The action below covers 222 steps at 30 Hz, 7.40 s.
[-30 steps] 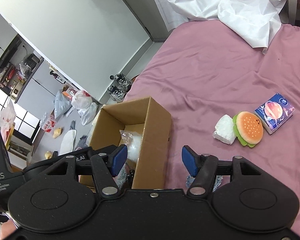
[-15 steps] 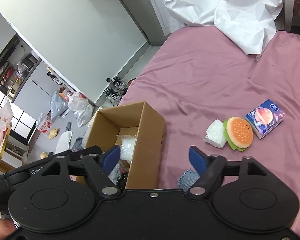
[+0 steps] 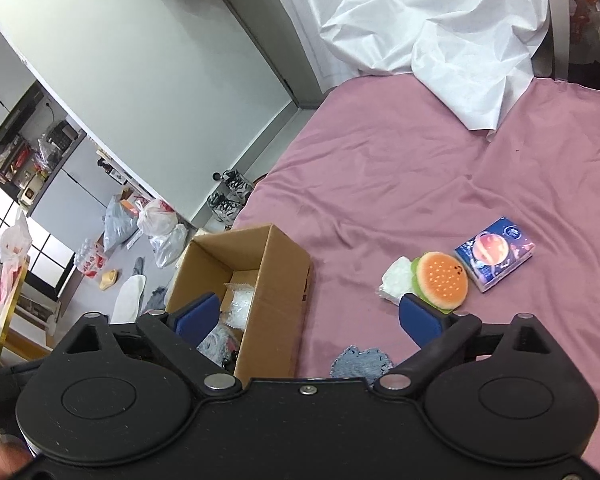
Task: Organize soft objects
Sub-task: 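Move the left gripper over the blue denim heart pad on the bed, then close the left gripper on the denim pad while the right gripper grasps the burger plush, then carry the denim pad and burger plush in both grippers over the box, then open the right gripper then the left gripper to drop both items in the box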
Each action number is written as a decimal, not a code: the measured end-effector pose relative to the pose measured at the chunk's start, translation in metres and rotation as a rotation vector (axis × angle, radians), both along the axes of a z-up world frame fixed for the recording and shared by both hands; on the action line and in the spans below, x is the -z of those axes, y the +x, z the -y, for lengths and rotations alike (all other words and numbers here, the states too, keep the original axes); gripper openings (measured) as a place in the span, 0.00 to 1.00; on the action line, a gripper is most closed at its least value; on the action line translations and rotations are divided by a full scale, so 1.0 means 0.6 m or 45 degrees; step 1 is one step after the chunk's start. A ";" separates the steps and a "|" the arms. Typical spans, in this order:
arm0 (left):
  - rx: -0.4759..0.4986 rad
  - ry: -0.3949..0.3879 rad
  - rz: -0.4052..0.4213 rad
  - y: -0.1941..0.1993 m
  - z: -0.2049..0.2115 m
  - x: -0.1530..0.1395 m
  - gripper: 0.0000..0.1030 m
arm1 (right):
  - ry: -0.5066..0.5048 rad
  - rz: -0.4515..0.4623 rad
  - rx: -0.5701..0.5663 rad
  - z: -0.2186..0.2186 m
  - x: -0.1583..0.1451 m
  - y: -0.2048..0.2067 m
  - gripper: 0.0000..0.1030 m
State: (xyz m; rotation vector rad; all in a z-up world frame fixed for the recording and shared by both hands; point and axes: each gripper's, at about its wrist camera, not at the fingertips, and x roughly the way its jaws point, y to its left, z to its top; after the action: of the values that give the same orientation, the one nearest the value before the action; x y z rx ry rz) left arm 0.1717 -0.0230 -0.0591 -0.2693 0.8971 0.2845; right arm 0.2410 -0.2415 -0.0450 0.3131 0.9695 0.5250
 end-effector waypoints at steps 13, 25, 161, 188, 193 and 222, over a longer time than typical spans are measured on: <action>0.040 -0.007 -0.020 -0.010 0.056 -0.011 0.98 | 0.030 0.039 0.069 0.066 -0.016 0.001 0.98; 0.026 -0.029 -0.026 -0.009 0.094 -0.006 0.97 | 0.039 0.058 0.055 0.105 -0.021 -0.002 0.98; -0.058 -0.067 0.154 0.008 0.033 -0.029 0.42 | 0.040 0.120 0.110 0.051 -0.027 0.006 0.44; -0.139 -0.091 0.136 -0.003 -0.106 -0.006 0.42 | -0.018 0.111 -0.177 -0.132 -0.007 -0.017 0.45; -0.142 -0.118 0.117 -0.002 -0.124 0.007 0.42 | -0.034 0.081 -0.204 -0.152 0.009 -0.013 0.45; -0.097 -0.129 0.038 0.043 -0.151 0.047 0.44 | -0.053 -0.061 -0.178 -0.160 0.027 0.003 0.69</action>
State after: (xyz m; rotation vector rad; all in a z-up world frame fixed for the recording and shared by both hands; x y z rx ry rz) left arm 0.1978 0.0674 -0.0875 -0.4016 0.8741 0.3053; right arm 0.2429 -0.1457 -0.0611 0.2219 1.0525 0.6261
